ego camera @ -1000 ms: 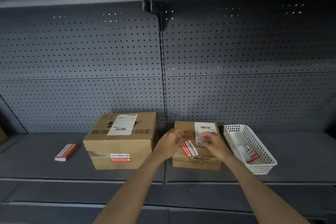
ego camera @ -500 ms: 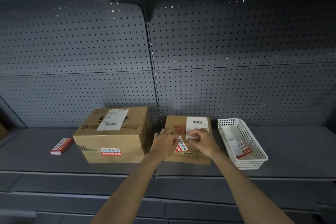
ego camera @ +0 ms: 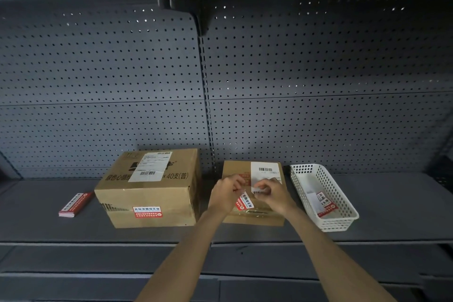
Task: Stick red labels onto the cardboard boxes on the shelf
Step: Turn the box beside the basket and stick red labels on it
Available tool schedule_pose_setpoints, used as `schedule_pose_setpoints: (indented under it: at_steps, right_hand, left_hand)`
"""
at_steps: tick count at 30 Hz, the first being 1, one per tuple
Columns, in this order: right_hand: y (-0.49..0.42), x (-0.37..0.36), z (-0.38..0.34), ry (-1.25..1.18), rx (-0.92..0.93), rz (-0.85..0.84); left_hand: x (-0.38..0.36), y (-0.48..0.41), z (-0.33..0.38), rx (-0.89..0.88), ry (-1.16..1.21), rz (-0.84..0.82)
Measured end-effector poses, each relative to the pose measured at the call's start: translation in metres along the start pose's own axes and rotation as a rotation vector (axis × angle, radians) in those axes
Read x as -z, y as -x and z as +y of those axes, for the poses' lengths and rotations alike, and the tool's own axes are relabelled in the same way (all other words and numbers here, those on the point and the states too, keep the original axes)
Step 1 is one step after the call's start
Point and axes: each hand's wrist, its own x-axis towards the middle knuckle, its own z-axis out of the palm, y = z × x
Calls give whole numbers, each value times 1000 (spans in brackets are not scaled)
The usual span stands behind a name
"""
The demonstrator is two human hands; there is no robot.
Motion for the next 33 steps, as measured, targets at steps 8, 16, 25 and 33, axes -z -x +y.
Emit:
schedule_pose_setpoints:
  at_steps: [8, 16, 25, 33]
  right_hand:
    - [2, 1, -5, -29, -19, 9]
    - [5, 2, -8, -26, -26, 7]
    - [9, -3, -15, 24, -12, 1]
    - [12, -16, -26, 168, -30, 48]
  left_hand:
    - [2, 4, -7, -71, 101, 25]
    - [1, -4, -15, -1, 64, -42]
    - [10, 3, -24, -76, 196, -57]
    - [12, 7, -25, -162, 147, -91]
